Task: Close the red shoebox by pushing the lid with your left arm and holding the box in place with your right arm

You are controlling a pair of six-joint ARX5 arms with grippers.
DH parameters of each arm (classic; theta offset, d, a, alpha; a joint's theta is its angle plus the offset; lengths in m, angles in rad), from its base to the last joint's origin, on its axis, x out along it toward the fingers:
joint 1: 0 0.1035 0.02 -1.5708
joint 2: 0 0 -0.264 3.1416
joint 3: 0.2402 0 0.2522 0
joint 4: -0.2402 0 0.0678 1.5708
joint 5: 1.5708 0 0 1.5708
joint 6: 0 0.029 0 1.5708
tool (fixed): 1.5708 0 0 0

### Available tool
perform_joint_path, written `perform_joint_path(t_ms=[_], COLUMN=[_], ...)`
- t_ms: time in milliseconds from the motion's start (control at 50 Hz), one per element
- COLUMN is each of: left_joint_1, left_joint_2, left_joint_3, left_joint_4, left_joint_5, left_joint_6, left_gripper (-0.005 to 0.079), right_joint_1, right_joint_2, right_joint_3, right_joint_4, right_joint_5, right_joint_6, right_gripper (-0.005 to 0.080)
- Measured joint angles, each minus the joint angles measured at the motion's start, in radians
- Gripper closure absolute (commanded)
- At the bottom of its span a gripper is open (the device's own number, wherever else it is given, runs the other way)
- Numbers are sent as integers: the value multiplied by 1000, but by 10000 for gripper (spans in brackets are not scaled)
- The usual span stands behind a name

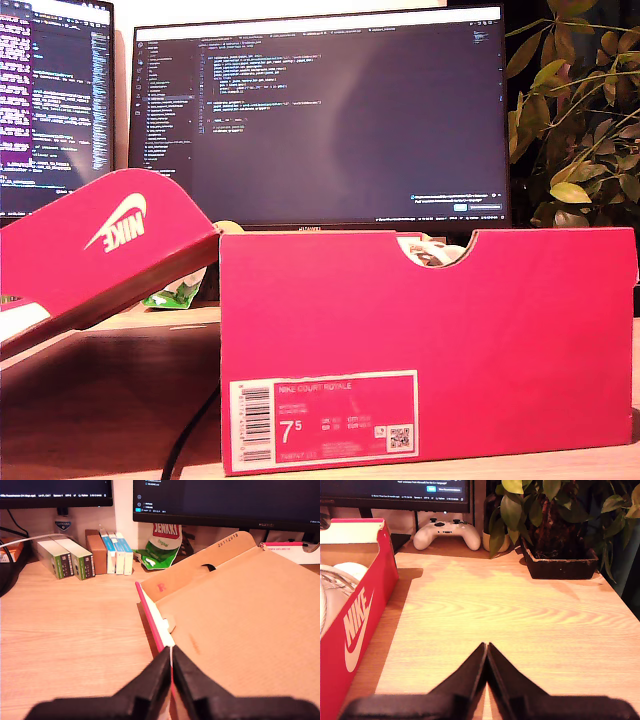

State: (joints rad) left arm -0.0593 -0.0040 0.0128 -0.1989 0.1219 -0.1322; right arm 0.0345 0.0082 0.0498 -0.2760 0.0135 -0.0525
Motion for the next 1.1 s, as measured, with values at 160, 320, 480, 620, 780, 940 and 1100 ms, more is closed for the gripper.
perform_joint_path(t_ms=[160, 320, 480, 620, 780, 940, 1100], left_joint_1=[101, 89, 87, 87, 87, 87, 87], left_joint_2=[0, 0, 0, 0, 0, 0, 0], left_joint_3=[0, 0, 0, 0, 0, 0, 0], left_joint_4=[-2, -2, -2, -2, -2, -2, -2], left_joint_5=[-27, -22, -22, -22, -22, -22, -22], left_joint_6=[88, 89, 89, 89, 89, 90, 89], left_gripper=[761, 761, 761, 761, 761, 761, 761], right_joint_1=[0, 0, 0, 0, 0, 0, 0], right_joint_2=[0, 0, 0, 0, 0, 0, 0], right_joint_3=[0, 0, 0, 0, 0, 0, 0], right_joint_4=[0, 0, 0, 0, 0, 0, 0], right_joint_5=[0, 0, 0, 0, 0, 0, 0], right_joint_6=[0, 0, 0, 0, 0, 0, 0], right_gripper=[764, 764, 764, 764, 764, 764, 764])
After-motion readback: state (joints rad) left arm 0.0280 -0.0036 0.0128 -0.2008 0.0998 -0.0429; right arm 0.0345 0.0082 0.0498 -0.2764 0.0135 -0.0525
